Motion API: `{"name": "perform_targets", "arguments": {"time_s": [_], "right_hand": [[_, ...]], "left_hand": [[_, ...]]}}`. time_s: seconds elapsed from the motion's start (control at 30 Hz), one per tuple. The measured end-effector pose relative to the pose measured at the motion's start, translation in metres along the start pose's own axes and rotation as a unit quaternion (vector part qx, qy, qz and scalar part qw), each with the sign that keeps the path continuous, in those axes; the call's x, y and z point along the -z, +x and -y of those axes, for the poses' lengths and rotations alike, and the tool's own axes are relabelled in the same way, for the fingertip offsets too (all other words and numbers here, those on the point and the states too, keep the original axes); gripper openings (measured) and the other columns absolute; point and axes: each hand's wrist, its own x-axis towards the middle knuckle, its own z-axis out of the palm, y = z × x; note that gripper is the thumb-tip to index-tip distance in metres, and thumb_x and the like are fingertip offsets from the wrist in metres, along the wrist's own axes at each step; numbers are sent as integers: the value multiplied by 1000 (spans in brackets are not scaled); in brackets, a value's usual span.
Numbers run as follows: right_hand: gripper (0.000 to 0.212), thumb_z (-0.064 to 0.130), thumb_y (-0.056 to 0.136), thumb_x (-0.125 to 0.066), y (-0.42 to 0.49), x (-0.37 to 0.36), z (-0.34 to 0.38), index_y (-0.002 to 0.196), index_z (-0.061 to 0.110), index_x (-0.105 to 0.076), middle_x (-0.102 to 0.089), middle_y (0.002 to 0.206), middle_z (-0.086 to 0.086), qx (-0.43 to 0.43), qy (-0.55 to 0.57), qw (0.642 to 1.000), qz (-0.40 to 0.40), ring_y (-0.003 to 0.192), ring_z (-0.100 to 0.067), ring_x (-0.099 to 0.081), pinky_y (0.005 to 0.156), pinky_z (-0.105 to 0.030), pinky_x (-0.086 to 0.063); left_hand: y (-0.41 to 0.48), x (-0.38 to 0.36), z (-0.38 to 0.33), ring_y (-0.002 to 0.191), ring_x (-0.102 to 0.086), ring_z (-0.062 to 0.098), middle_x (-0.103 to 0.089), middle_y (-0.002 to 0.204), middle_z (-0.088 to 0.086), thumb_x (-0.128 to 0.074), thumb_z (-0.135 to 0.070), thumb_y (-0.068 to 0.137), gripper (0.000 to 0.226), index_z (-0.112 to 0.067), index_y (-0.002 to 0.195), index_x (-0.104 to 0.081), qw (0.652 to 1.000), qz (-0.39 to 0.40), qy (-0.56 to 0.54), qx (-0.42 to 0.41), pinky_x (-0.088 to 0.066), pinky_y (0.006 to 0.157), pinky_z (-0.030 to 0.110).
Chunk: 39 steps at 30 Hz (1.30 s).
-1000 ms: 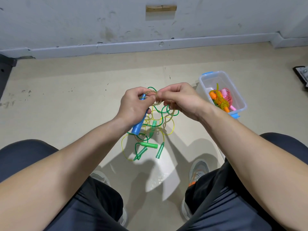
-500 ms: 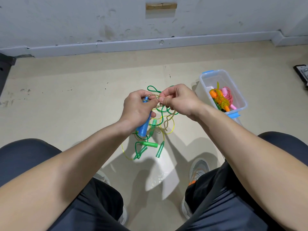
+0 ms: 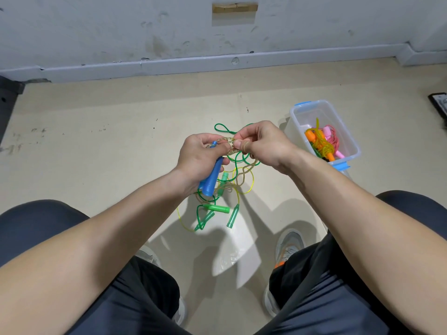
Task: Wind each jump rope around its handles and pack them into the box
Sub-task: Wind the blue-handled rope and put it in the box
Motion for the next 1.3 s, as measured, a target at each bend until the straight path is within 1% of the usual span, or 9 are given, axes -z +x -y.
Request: {"name": "perform_targets", "arguments": {"time_s": [0.1,0.27,0.37,0.47,0.6,0.7,0.87,1.0,1.3], "right_hand": [[14,7,91,-70,0,2,-1,82,16,-71,-58,64,0,-4,30,999,11,50,-6,-46,56,-24,-40],[15,-2,95,-62,-1,5,1,85,8,-69,-61,65,-2,-56,195,978,50,48,-6,-48,49,-19,-39],[14,-3,95,-60,-1,7,1,88,6,-68,-62,72,-6,-108,275,953,68,53,-10,-49,46,-18,-40],[16,-2,96,-58,0,8,1,88,7,-68,-62,72,-6,-138,310,938,72,51,-8,-50,45,-17,-40],[18,5,100,-53,-1,9,1,92,9,-69,-61,74,-3,-170,340,919,107,55,-7,-51,48,-16,-41],[24,8,103,-47,-3,10,2,93,12,-69,-62,73,0,-194,357,904,133,58,-6,-51,52,-16,-40],[23,8,103,-48,-5,3,3,94,12,-69,-63,69,2,-197,365,904,105,56,-4,-51,55,-16,-38],[18,5,100,-54,-5,1,1,91,9,-69,-61,73,-2,-174,355,916,63,56,-6,-48,47,-15,-37],[8,3,96,-62,-3,-6,-1,95,8,-68,-60,71,-3,-133,352,926,25,49,-6,-46,45,-18,-37]], "left_hand": [[-3,1,-1,62,-70,14,-71,87,7,-71,-10,93,20,-11,112,-65,999,17,-43,11,-54,52,25],[-2,6,-6,70,-73,18,-68,85,5,-63,-6,97,17,-19,105,-56,994,60,-93,23,-54,53,26],[-1,8,-8,76,-72,21,-65,86,7,-59,-3,98,15,-17,96,-60,994,98,-51,-17,-57,59,29],[-1,7,-6,73,-72,19,-67,86,7,-59,-3,98,17,-16,94,-69,993,92,3,-68,-57,61,30],[-1,5,-5,71,-71,17,-69,92,6,-63,-5,97,13,-15,97,-72,989,75,51,-121,-58,63,30],[-2,4,-4,70,-68,15,-67,87,4,-66,-5,95,11,-15,96,-71,982,77,80,-155,-59,63,30],[1,3,0,69,-67,16,-67,79,-2,-71,-7,92,14,-21,92,-71,977,60,103,-176,-55,60,27],[4,2,2,72,-69,22,-69,82,-4,-75,-13,89,14,-26,93,-71,971,38,133,-197,-55,59,27],[10,4,7,76,-71,20,-71,85,-9,-79,-23,87,13,-24,98,-73,960,-3,185,-209,-60,74,46]]}}
